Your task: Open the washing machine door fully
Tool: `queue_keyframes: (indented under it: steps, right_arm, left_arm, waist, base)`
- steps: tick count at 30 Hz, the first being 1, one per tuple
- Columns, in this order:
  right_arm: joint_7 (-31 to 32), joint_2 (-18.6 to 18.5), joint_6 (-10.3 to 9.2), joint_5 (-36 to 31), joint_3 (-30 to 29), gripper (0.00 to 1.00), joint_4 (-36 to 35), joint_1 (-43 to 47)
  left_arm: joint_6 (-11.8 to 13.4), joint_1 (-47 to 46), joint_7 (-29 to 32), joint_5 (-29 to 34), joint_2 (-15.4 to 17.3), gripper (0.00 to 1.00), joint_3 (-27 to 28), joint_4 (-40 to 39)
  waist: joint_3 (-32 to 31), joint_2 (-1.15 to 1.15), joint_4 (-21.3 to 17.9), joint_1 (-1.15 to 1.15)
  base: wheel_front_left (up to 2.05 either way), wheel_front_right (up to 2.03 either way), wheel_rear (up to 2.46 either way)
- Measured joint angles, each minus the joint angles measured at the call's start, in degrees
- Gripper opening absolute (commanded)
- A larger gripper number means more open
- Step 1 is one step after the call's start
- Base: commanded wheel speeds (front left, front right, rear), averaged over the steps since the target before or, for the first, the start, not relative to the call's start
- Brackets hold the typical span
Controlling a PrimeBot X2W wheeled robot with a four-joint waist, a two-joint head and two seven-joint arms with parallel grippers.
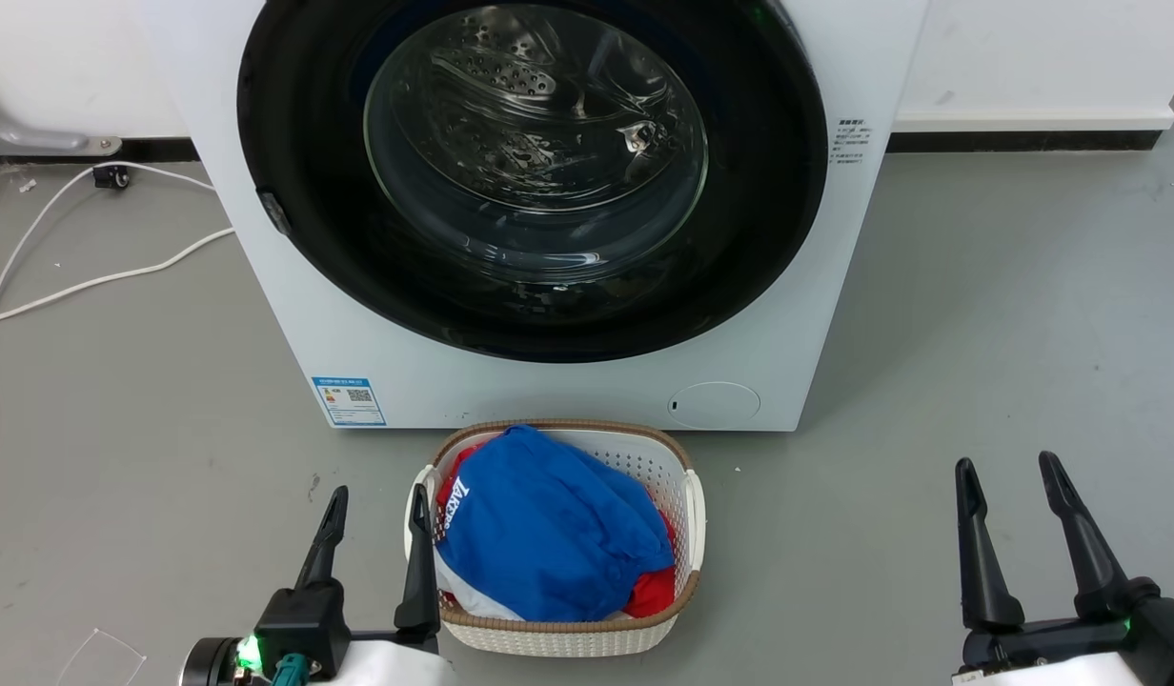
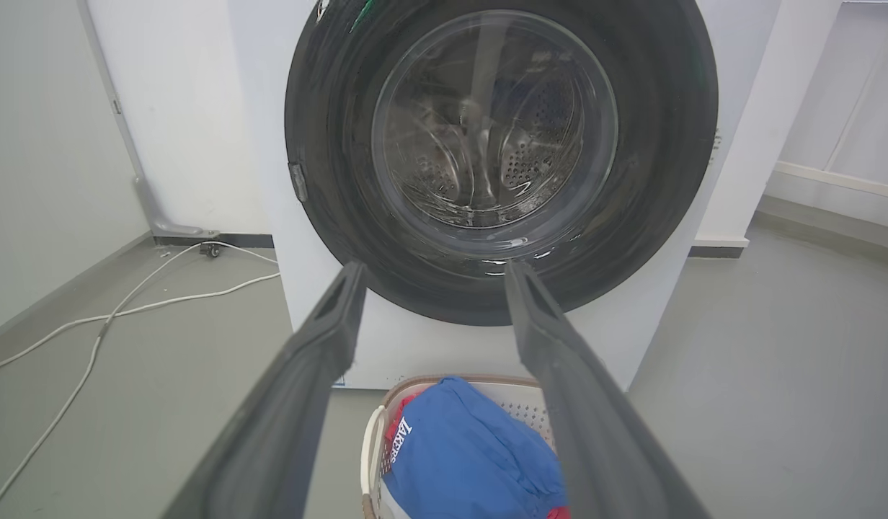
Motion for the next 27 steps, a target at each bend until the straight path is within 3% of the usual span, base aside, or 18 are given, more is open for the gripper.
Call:
queue_keyframes:
  steps: [27]
  right_arm:
    - [-0.40,0.01,0.00,1.87,-0.48,1.00,2.27,0.48]
  left_arm:
    - [0.77,0.24,-0.36,0.18,0.00,1.00,0.12,1.10]
  waist:
    - [0.18,0.00,0.28,0.00]
  base:
    - [0.00,0.00,0.00]
